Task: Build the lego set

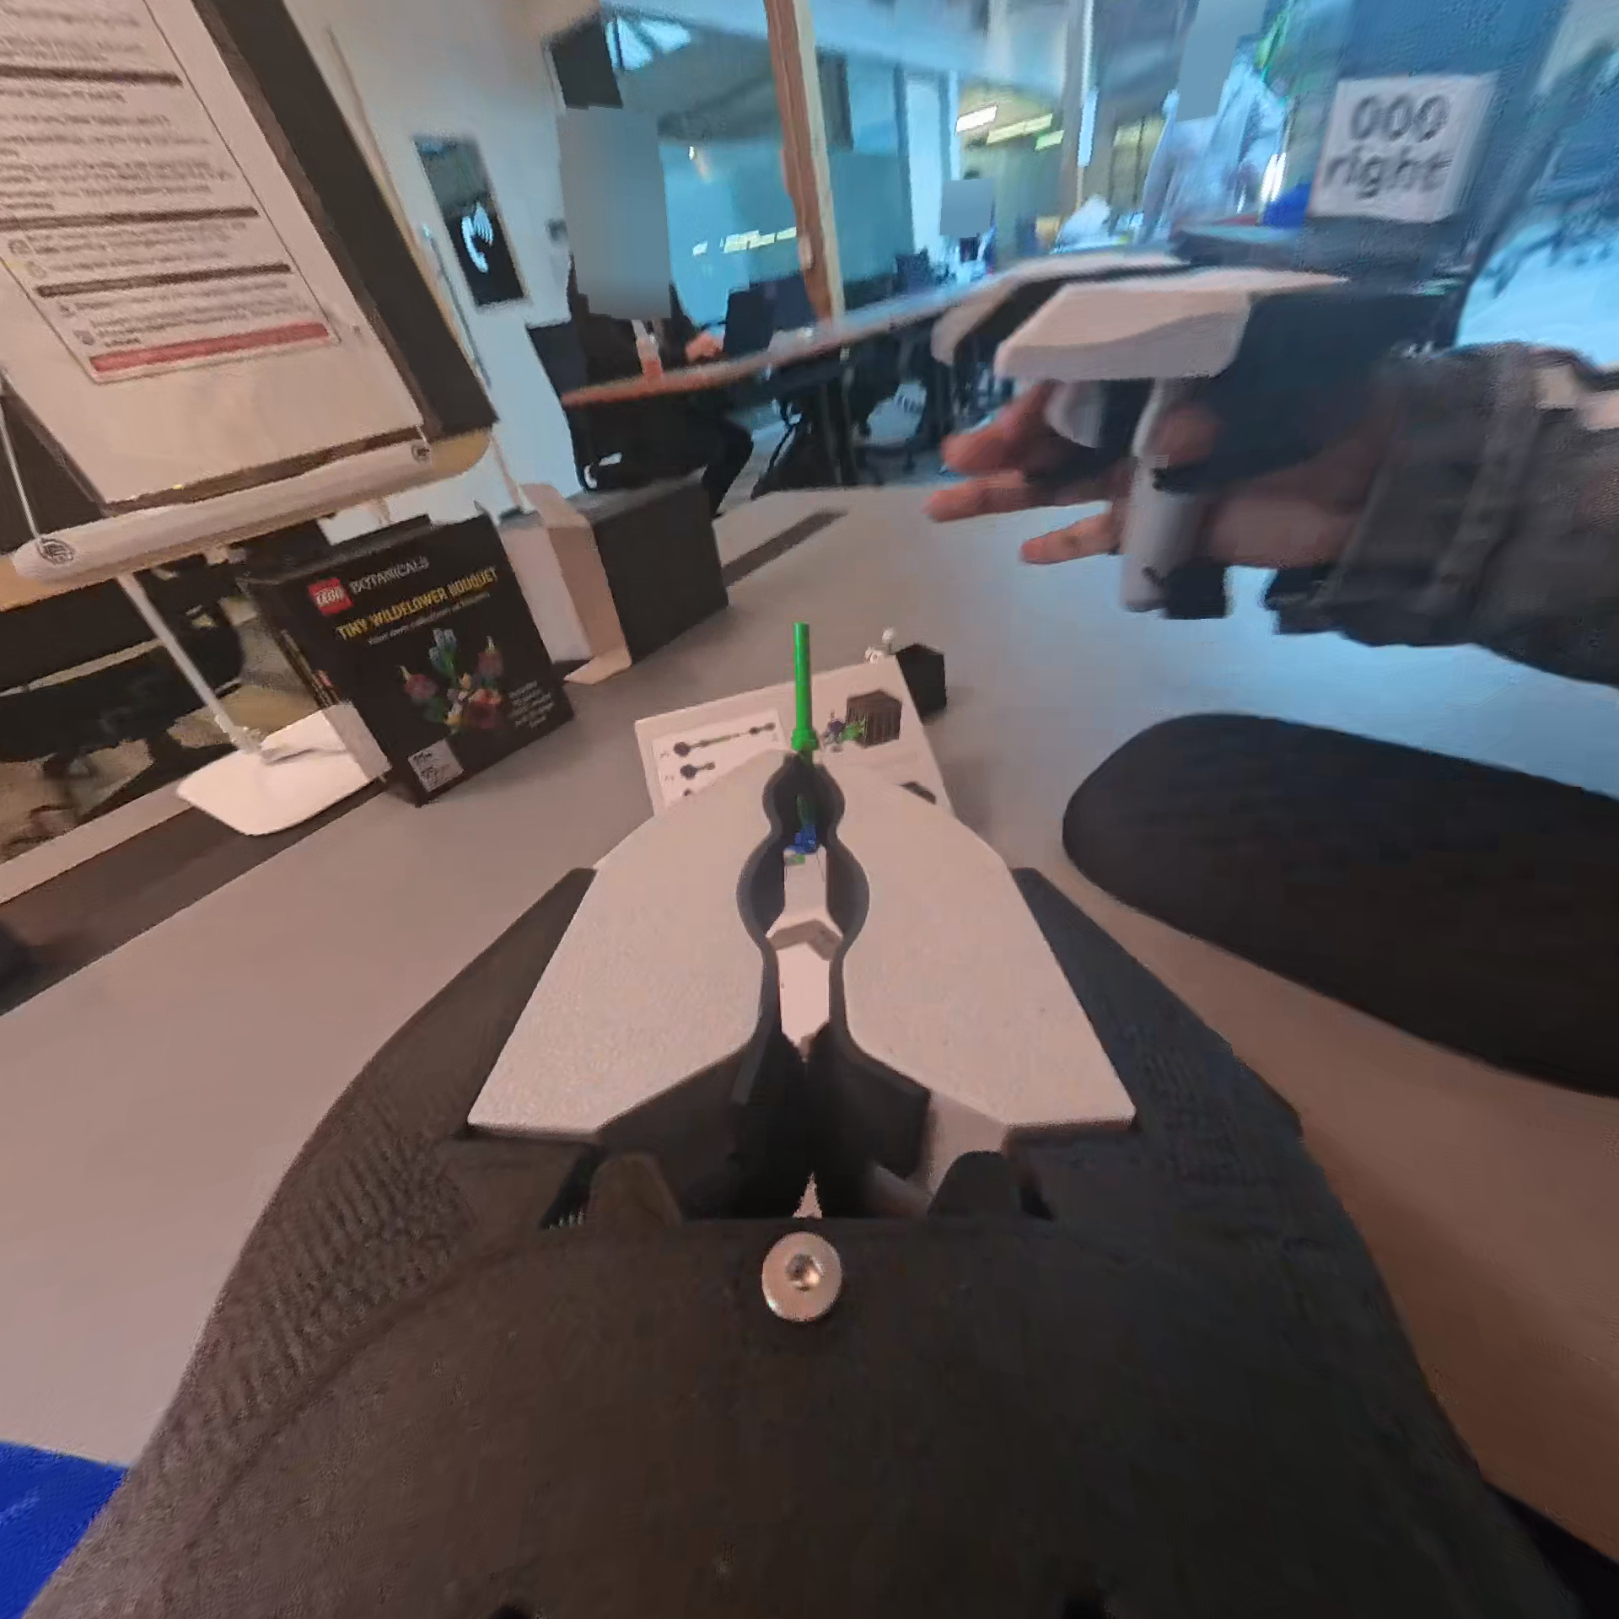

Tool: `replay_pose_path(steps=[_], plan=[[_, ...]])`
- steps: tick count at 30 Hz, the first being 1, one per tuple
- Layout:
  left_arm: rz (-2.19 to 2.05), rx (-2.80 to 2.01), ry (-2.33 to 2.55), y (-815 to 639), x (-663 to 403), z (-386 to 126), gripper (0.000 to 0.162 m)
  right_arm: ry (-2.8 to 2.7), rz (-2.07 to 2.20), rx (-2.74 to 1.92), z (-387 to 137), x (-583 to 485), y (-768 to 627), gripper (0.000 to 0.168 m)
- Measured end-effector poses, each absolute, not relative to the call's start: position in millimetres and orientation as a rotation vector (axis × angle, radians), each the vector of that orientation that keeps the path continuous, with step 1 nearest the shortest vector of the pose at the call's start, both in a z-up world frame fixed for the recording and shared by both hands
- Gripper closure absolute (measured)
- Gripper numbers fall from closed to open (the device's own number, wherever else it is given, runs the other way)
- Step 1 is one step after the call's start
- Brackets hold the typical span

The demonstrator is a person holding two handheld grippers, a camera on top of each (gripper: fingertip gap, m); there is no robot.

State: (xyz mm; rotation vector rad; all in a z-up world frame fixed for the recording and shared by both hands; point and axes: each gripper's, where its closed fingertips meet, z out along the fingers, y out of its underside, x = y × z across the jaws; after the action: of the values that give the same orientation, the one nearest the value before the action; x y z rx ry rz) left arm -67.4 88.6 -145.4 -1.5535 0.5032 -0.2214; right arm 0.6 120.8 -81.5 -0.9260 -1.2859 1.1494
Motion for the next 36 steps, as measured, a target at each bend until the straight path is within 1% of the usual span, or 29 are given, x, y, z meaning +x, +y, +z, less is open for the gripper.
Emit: replay_pose_path(steps=[2, 3, 4, 5, 6, 8, 9, 10, 11, 12, 13, 14, 17, 18, 19, 21, 26, 27, 28, 30, 31, 32, 33, 34, 36], plan=[[-0.223, -1.53, 0.485, 86, -71, -143, 0.159, -1.275, 1.146, -0.854, -57, -17, 128, 0.106], [-0.228, -1.516, 0.472, 84, -74, -141, 0.159, -1.328, 1.164, -0.822, -48, -28, 128, 0.104], [-0.24, -1.496, 0.461, 82, -75, -138, 0.159, -1.409, 1.2, -0.765, -39, -38, 123, 0.118], [-0.251, -1.47, 0.453, 80, -76, -134, 0.159, -1.48, 1.237, -0.698, -30, -47, 119, 0.154], [-0.257, -1.45, 0.44, 78, -77, -131, 0.159, -1.498, 1.267, -0.659, -18, -57, 119, 0.168], [-0.276, -1.424, 0.413, 74, -78, -126, 0.159, -1.553, 1.349, -0.639, -6, -78, 116, 0.168], [-0.275, -1.418, 0.404, 72, -79, -124, 0.159, -1.598, 1.404, -0.648, -7, -87, 111, 0.165], [-0.262, -1.421, 0.385, 70, -83, -123, 0.159, -1.629, 1.466, -0.674, -10, -93, 105, 0.153], [-0.257, -1.422, 0.369, 68, -87, -123, 0.159, -1.646, 1.54, -0.714, -16, -96, 96, 0.148], [-0.279, -1.416, 0.358, 66, -88, -122, 0.159, -1.65, 1.635, -0.763, -24, -98, 86, 0.139], [-0.316, -1.4, 0.338, 64, -89, -119, 0.159, -1.631, 1.74, -0.813, -32, -99, 74, 0.126], [-0.35, -1.384, 0.314, 62, -91, -118, 0.159, -1.587, 1.837, -0.862, -41, -99, 65, 0.122], [-0.4, -1.39, 0.263, 64, -97, -120, 0.159, -1.377, 2.036, -0.937, -57, -98, 49, 0.125], [-0.415, -1.395, 0.262, 65, -96, -120, 0.159, -1.338, 2.041, -0.975, -63, -98, 48, 0.133], [-0.423, -1.396, 0.265, 65, -95, -120, 0.159, -1.323, 2.024, -1.005, -70, -98, 47, 0.135], [-0.419, -1.408, 0.275, 66, -92, -122, 0.159, -1.295, 1.961, -1.061, -80, -99, 51, 0.13], [-0.405, -1.415, 0.294, 67, -89, -123, 0.159, -1.358, 1.884, -1.146, -102, -104, 52, 0.139], [-0.399, -1.416, 0.296, 67, -89, -123, 0.159, -1.367, 1.885, -1.14, -104, -104, 51, 0.148], [-0.399, -1.413, 0.308, 67, -88, -123, 0.158, -1.363, 1.883, -1.119, -103, -103, 51, 0.163], [-0.405, -1.404, 0.329, 65, -84, -120, 0.157, -1.345, 1.841, -1.08, -101, -101, 53, 0.166], [-0.399, -1.41, 0.337, 62, -83, -117, 0.152, -1.342, 1.839, -1.059, -97, -98, 53, 0.166], [-0.374, -1.429, 0.326, 58, -87, -114, 0.131, -1.318, 1.85, -1.046, -91, -94, 55, 0.166], [-0.333, -1.455, 0.315, 51, -95, -109, 0.115, -1.284, 1.864, -1.038, -84, -88, 58, 0.166], [-0.28, -1.485, 0.316, 38, -108, -101, 0.107, -1.25, 1.873, -1.028, -76, -81, 63, 0.165], [-0.109, -1.564, 0.333, 5, -151, -83, 0.107, -1.193, 1.856, -1.017, -67, -64, 74, 0.165]])
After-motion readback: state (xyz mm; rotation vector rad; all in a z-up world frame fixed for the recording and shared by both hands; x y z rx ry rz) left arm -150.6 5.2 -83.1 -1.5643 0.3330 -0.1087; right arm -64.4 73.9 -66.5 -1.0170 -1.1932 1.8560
